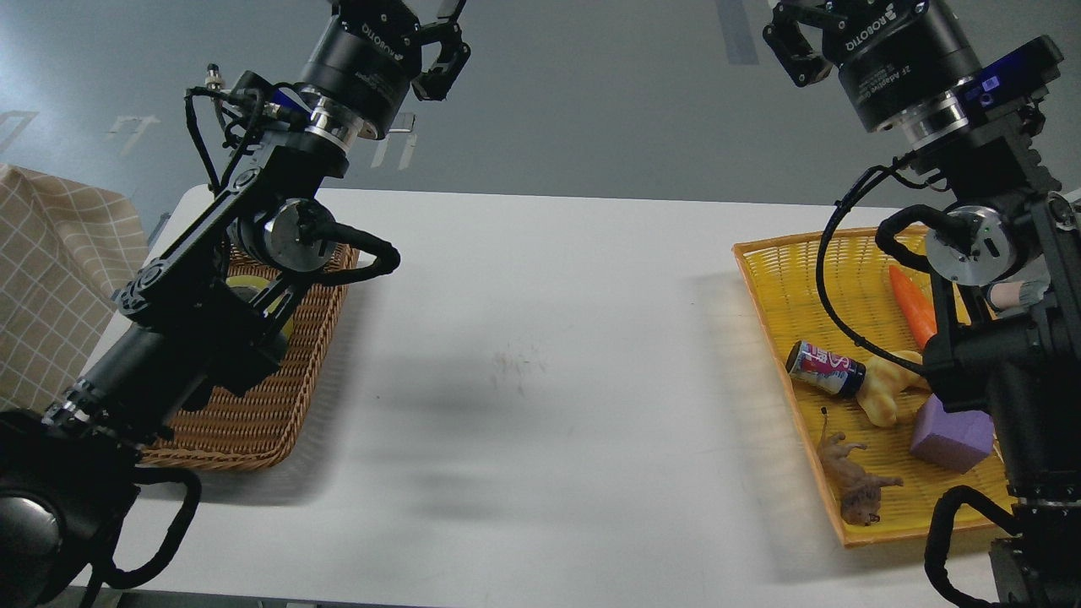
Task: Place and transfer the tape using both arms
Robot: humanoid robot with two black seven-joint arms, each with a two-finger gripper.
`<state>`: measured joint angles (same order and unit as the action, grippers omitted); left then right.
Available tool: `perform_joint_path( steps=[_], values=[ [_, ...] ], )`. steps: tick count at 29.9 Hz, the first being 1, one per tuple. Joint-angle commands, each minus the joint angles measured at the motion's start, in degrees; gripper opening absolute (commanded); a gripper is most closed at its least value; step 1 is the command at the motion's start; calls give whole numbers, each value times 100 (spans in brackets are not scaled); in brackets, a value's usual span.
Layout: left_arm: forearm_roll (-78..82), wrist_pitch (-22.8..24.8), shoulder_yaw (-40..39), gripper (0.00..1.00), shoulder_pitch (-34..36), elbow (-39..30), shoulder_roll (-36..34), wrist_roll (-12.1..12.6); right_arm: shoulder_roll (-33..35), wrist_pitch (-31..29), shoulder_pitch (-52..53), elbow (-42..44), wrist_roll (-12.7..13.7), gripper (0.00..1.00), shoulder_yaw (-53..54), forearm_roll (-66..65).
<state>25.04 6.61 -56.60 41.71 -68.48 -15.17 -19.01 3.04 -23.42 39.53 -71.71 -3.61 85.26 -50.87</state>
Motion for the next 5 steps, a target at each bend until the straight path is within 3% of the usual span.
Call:
perform_joint_path(
  steps=[1, 5],
  values=[
    [186, 42, -70, 98, -242, -332, -47, 2, -31, -13, -24, -19, -34, 100, 8, 7],
    [317, 60, -123, 98, -295, -359, -39, -24, -75, -31, -129, -36, -34, 100, -1, 7]
  ],
)
